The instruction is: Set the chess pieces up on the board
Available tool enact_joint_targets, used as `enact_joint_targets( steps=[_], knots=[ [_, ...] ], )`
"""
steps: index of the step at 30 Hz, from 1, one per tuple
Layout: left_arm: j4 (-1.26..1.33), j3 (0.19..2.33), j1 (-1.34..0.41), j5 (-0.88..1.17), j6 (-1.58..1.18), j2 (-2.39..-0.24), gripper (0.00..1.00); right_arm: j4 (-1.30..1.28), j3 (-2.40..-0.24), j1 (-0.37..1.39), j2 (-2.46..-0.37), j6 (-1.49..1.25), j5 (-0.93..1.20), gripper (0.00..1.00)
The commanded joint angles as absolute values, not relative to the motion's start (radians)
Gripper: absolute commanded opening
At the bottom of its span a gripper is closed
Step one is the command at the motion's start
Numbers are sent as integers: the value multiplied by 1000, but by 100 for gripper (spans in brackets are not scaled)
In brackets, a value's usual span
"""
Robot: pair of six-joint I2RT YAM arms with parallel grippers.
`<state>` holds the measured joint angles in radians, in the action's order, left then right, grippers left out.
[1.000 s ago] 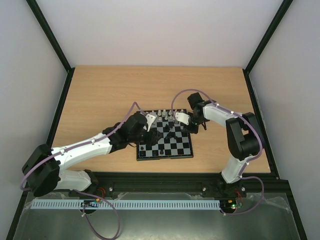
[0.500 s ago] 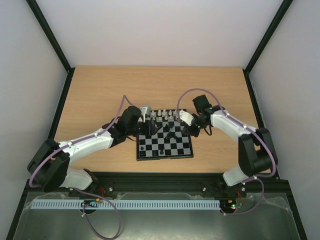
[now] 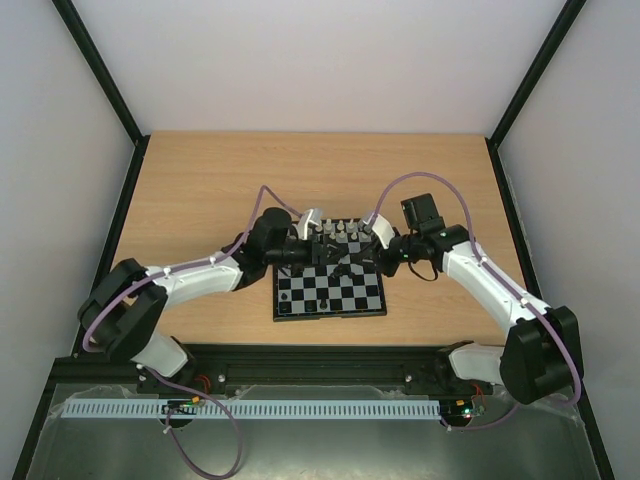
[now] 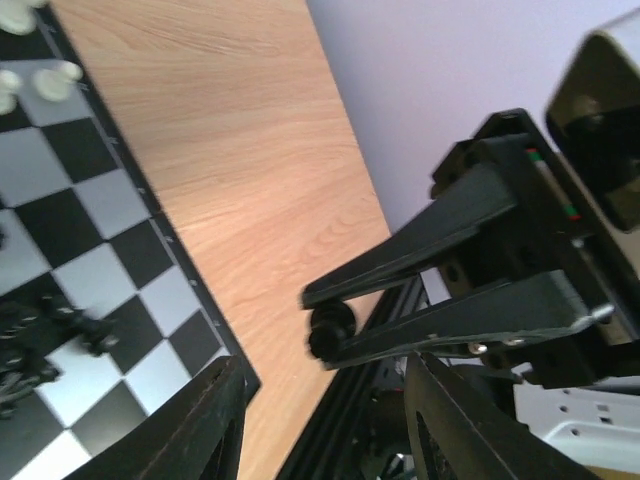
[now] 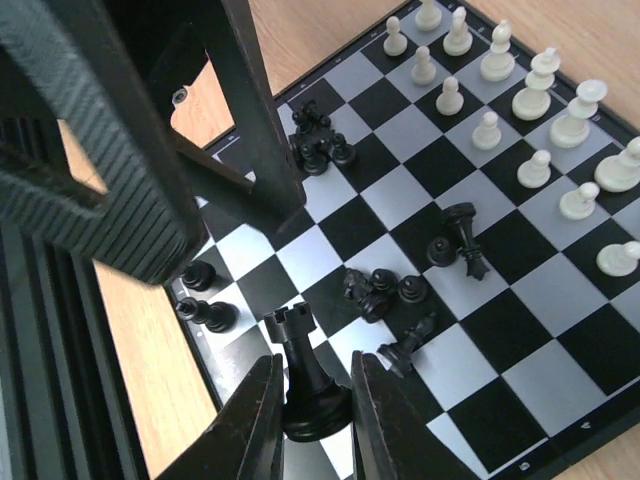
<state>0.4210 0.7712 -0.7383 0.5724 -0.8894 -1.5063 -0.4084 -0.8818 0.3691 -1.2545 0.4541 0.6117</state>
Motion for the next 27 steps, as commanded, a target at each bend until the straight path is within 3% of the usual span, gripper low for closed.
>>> enact_joint_targets(
  steps=[1,27],
  knots=[
    [494,825,-765,638,-911,-1545,44,-394,-853,377,-1228,406,674,8],
    [549,847,-791,679,-922,-1631,12,-397,-831,377,-1204,411,742,11]
  ],
)
